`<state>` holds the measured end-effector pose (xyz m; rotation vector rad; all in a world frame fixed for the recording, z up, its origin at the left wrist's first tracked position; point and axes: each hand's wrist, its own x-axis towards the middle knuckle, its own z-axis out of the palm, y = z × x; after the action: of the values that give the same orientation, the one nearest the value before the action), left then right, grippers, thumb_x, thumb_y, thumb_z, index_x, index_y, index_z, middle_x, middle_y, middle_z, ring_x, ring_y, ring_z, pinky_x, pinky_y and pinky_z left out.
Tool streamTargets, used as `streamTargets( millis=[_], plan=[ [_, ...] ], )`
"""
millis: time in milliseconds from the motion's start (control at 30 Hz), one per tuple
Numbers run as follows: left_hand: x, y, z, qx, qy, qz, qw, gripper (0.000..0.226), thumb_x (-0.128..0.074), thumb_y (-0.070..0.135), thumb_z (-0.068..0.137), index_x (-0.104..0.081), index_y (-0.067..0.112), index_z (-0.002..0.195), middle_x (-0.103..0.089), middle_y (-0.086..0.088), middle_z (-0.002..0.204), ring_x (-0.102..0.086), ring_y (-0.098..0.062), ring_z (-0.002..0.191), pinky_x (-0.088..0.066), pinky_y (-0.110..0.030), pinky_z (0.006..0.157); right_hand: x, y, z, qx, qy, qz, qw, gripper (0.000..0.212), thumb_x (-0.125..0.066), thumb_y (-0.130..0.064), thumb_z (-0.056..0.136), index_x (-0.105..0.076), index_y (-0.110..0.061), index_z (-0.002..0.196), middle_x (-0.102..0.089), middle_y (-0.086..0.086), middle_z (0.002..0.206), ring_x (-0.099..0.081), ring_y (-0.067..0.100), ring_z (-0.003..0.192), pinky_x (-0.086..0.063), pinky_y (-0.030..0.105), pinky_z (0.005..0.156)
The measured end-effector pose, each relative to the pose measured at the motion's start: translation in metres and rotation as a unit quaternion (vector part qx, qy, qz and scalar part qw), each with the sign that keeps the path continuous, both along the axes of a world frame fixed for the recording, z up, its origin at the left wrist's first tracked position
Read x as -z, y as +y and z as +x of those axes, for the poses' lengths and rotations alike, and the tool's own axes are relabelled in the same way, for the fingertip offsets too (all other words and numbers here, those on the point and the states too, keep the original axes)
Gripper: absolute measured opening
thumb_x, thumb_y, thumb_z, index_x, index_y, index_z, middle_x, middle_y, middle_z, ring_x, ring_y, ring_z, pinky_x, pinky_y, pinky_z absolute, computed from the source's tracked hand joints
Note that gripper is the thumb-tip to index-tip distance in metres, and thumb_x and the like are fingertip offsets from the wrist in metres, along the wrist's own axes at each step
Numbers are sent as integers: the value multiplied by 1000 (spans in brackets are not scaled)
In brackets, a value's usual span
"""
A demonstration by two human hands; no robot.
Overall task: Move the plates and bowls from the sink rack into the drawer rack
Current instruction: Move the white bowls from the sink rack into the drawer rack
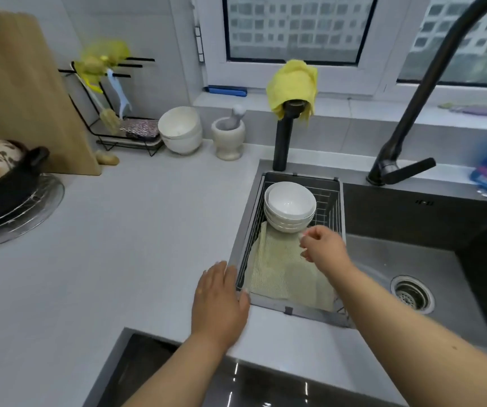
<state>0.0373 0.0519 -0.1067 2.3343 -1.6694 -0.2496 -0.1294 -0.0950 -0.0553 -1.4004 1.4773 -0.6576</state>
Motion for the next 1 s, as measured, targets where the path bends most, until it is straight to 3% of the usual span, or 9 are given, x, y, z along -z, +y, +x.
streamTargets(
  millis=[67,167,233,333,467,667,767,833,1000],
  plan=[
    [2,-5,3,19,-18,8,1000,63,-29,44,95,-14,20,152,-11,0,160,-4,-16,147,4,-34,121,1,-23,12,-10,61,-42,997,13,-57,-23,91,-59,-19,104,-64,0,107,-63,17,85,-54,34,78],
    [4,-13,7,31,-19,21,999,69,-22,50,93,-6,21,153,-1,1,162,5,-14,148,11,-36,119,5,-54,29,-45,149,-75,985,41,-56,-22,89,-51,-19,130,-53,-1,133,-58,19,94,-47,32,77],
    [5,-18,8,29,-24,24,999,72,-21,52,90,-12,19,153,-7,-1,161,-1,-17,148,8,-37,119,12,-72,38,-73,203,-62,974,49,-56,-23,89,-45,-20,136,-50,1,138,-61,24,97,-49,32,80],
    [7,-19,9,36,-37,31,998,68,-41,51,84,-46,13,140,-44,-8,147,-38,-23,138,-14,-43,111,21,-88,47,-136,271,-15,953,33,-49,-21,90,-56,-15,122,-65,9,105,-70,29,78,-57,35,67],
    [13,-18,11,41,-49,16,998,68,-46,51,81,-52,12,136,-49,-9,143,-43,-23,135,-19,-45,107,18,-94,51,-176,325,-56,928,20,-45,-16,89,-63,-7,84,-62,6,63,-69,25,59,-52,32,59],
    [14,-18,11,40,-51,18,998,68,-45,51,81,-50,12,137,-49,-8,143,-43,-23,135,-19,-46,107,20,-107,49,-180,316,-94,927,21,-50,-14,91,-66,-2,87,-69,18,82,-68,34,78,-53,39,71],
    [14,-19,10,32,-46,11,998,68,-44,50,83,-46,14,140,-46,-8,146,-39,-23,137,-16,-45,109,15,-109,49,-156,310,-136,928,21,-49,-13,93,-66,-1,90,-65,19,90,-62,35,83,-44,33,67],
    [12,-19,10,32,-32,11,999,68,-39,49,86,-37,15,145,-36,-6,152,-29,-21,143,-8,-43,113,9,-107,47,-136,291,-165,933,19,-49,-14,93,-64,-3,87,-63,17,90,-60,33,81,-39,30,66],
    [2,-12,13,23,34,11,999,67,-35,43,95,-10,21,153,-10,4,160,0,-7,146,11,-29,119,-18,-80,37,-106,159,-239,952,19,-51,-22,95,-64,-9,89,-65,10,87,-63,25,75,-55,40,69]
  ],
)
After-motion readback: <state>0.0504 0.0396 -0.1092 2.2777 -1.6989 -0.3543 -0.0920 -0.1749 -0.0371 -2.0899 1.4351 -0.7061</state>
